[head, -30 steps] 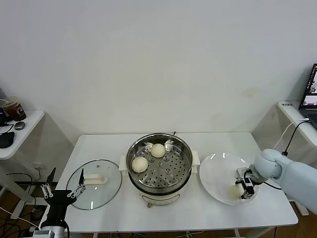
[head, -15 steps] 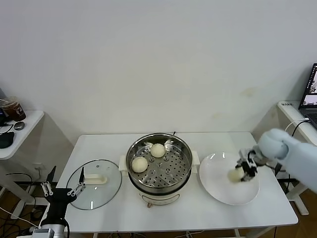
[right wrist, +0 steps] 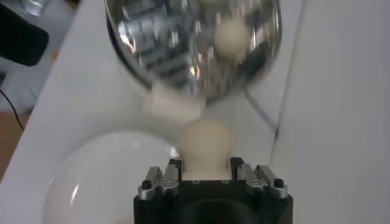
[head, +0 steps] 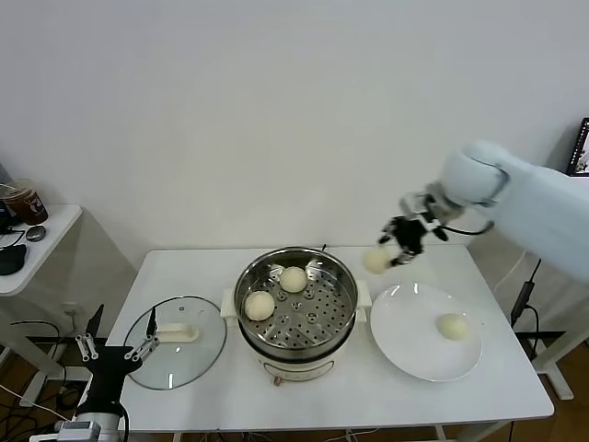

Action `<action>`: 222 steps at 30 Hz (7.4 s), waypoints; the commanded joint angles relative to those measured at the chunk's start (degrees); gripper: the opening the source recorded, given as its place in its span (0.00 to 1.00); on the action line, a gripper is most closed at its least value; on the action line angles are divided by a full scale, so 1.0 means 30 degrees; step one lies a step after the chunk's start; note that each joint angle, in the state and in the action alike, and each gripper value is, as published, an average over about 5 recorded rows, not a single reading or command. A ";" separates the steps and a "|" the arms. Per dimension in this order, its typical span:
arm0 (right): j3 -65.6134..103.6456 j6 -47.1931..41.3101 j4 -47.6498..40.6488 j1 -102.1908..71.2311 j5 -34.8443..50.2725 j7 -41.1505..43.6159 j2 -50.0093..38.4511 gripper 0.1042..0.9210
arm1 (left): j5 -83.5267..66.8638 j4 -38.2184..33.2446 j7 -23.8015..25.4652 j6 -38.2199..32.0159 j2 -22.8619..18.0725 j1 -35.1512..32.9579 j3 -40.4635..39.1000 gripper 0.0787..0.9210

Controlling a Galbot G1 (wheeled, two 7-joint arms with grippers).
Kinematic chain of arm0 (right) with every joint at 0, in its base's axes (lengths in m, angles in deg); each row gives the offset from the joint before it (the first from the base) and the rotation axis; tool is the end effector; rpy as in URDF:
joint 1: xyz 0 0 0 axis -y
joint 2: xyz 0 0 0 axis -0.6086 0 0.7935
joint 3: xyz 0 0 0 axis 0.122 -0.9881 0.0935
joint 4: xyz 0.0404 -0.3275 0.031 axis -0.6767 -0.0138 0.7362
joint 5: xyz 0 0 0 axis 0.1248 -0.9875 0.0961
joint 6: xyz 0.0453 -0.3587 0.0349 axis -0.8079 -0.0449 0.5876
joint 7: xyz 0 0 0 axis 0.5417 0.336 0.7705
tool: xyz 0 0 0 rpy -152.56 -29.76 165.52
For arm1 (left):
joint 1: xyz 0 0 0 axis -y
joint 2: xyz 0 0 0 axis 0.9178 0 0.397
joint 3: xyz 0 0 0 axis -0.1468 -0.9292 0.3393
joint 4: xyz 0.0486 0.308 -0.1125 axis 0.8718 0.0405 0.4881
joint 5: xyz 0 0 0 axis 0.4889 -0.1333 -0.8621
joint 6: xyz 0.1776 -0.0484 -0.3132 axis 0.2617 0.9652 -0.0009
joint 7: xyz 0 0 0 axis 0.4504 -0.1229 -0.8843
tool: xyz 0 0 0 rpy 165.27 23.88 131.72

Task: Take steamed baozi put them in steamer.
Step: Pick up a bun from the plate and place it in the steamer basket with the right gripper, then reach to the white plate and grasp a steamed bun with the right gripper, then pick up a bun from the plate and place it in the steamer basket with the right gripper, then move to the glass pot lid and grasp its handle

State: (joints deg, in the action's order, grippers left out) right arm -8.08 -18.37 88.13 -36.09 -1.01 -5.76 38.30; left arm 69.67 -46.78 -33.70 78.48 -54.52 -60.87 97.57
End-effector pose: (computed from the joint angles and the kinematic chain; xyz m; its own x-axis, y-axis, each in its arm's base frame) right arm 0.4976 0.0332 -0.0063 -0.1618 -0.3136 0.9357 -0.7812 -0.5386 -0.3157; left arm 0.1663 0.1030 -0.2700 -0.9879 -0.0899 -0.1264 -0.1184 0.9634 0.2406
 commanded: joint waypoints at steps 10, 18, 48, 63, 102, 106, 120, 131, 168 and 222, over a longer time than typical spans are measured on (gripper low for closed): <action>-0.4440 0.7986 -0.0039 -0.0201 -0.4668 -0.2080 0.7006 0.45 | -0.0039 -0.0078 -0.0005 -0.0078 -0.0223 -0.0117 0.0639 0.88; -0.4651 0.9176 -0.0157 -0.1034 -0.5661 -0.2499 0.7055 0.46 | -0.0003 -0.0025 -0.0021 -0.0152 -0.0344 -0.0072 0.0644 0.88; -0.4351 0.4038 0.2130 0.3889 0.1683 0.0768 -0.1172 0.88 | -0.0046 -0.0012 -0.0012 -0.0291 -0.0072 -0.0031 0.0357 0.88; 0.6675 -0.1245 0.0637 -1.0193 -0.5031 0.0335 -1.1065 0.88 | 0.0187 0.0598 -0.0008 -0.0326 0.0436 0.0379 -0.0594 0.88; 1.1588 0.1976 -0.9843 -1.4850 -1.1773 -0.1455 -0.1333 0.74 | 0.0474 0.0674 -0.0016 -0.0349 -0.0039 -0.0104 0.0093 0.88; 1.1237 0.1842 -0.9489 -1.4498 -1.1307 -0.1254 -0.1643 0.61 | 0.0427 0.0687 -0.0014 -0.0355 0.0000 -0.0096 0.0134 0.88; 0.0319 -0.4106 -0.1613 -0.1588 -0.0947 -0.1175 -0.5095 0.50 | 0.0298 0.0618 0.0022 -0.0295 0.0210 0.0209 -0.0163 0.88; -0.6537 -1.0848 0.3383 0.6986 0.8576 -0.4926 0.0044 0.52 | 0.0075 0.0892 0.0022 -0.0329 0.0331 0.0671 -0.0633 0.88; -0.4322 -1.1426 -0.2643 -0.1466 0.4886 -0.6203 0.5136 0.52 | -0.0015 0.1161 0.0020 -0.0322 0.0122 0.0760 0.0048 0.88; 3.8835 0.9584 0.7107 -4.1296 -0.1826 -1.8070 1.1439 0.88 | 0.8585 0.3064 -0.2398 -0.1540 0.0445 0.0456 -0.1042 0.88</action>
State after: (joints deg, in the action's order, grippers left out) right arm 81.59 -0.75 106.57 -135.04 -4.77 -59.39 52.68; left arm 74.44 -40.96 -34.70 74.13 -55.01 -59.60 94.47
